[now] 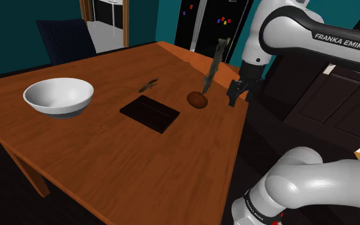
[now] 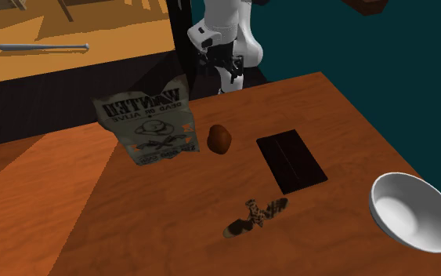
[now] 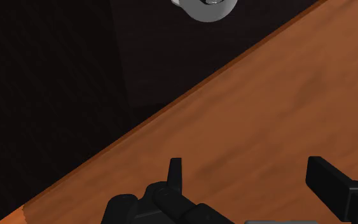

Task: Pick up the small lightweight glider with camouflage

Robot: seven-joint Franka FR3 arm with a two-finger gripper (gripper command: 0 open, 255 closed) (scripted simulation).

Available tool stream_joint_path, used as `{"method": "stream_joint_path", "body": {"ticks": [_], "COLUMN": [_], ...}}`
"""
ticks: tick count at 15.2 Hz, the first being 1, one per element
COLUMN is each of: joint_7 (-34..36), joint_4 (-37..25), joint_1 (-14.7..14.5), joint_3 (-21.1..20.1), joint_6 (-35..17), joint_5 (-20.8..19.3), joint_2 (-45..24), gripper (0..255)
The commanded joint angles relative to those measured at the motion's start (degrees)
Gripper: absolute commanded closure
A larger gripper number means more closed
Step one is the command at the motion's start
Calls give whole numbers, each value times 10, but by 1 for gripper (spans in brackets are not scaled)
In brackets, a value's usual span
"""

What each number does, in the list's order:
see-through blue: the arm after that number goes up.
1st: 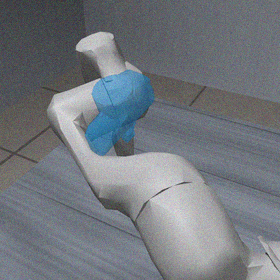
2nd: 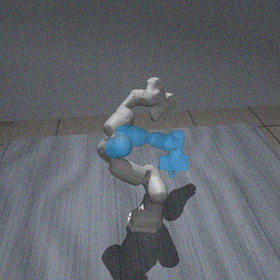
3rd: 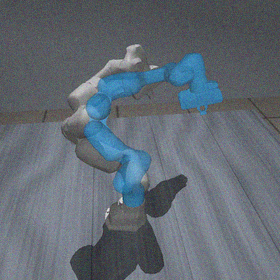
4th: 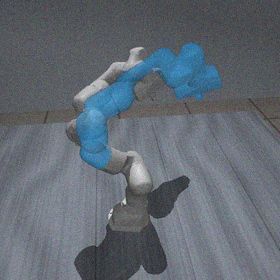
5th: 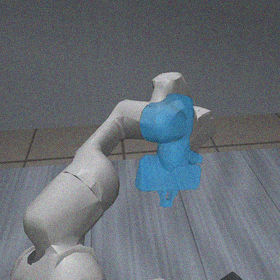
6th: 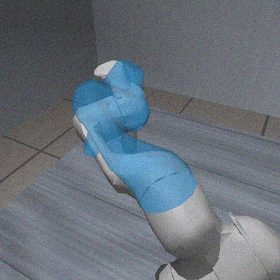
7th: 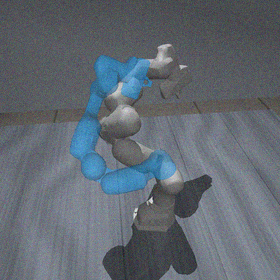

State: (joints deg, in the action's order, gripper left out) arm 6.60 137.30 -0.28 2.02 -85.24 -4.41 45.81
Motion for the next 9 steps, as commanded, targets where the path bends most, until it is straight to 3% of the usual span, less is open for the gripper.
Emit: {"method": "stream_joint_path", "body": {"ticks": [1,9], "joint_7": [0,59], "joint_4": [0,-77], "joint_1": [0,-12], "joint_3": [0,-29], "joint_6": [0,-92], "joint_5": [0,42], "joint_2": [0,-162], "gripper": [0,0]}}
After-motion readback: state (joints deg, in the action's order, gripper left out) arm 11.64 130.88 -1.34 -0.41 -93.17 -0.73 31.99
